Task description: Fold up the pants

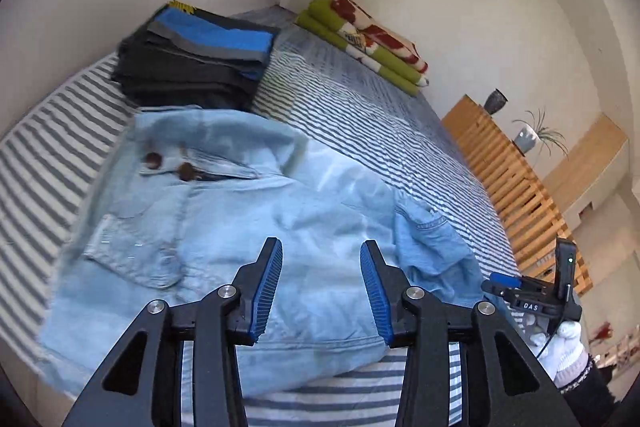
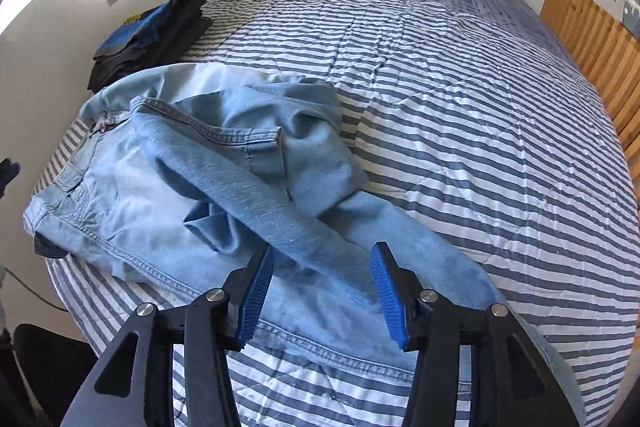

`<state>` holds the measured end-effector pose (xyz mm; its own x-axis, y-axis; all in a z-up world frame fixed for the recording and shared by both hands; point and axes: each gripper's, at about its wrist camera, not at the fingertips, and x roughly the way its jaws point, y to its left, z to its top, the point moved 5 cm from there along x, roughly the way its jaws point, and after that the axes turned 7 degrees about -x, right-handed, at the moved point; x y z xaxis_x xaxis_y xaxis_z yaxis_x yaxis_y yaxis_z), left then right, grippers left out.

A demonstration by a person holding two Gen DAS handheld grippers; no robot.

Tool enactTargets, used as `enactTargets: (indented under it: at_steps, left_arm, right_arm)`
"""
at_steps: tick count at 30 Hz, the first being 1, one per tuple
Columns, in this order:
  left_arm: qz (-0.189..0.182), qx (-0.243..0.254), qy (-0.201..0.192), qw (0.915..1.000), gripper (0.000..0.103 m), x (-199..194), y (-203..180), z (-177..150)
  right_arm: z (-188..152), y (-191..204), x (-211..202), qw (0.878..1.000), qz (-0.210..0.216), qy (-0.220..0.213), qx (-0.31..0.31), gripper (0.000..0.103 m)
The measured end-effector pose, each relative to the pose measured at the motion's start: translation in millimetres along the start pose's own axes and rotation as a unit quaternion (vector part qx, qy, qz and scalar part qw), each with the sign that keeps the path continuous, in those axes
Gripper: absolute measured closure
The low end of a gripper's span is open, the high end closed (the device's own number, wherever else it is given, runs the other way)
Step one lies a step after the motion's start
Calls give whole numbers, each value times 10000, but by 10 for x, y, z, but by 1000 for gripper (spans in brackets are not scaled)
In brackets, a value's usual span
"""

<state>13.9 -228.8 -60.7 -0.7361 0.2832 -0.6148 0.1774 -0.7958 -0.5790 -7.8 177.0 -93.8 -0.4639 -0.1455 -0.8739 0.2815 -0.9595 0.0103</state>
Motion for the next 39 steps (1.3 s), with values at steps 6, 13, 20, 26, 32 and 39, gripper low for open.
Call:
enactTargets:
  at_steps: [6,13,20,26,32,39]
  left_arm:
    - [264,105,695,9972,60,1001,-168,-266]
    - [348,-102,826,9959,60,1267,-116,-216]
    - [214,-9,853,9961,59,1352,-279,-192]
    - [220,476,980,9938,59,1475,-560,-330]
    - [182,712,1139,9908,59,1546,-731,-462]
    - [349,886,1132,9890,59,1262,-600,-606]
  right_arm:
    - [231,386,177,9966,-341,-140,-741,46]
    - [375,-20,248,9976,-537,34,-426,100]
    - [561,-2064,-333,9515,-2879,-44,1081,100]
    - [134,-3331,-444,9113,-3193,426,2564,70]
    - [-241,-2990,-595,9430,-2244,109,2455,64]
    - [-792,-2183,-709,9717,-1282,72,1983,61]
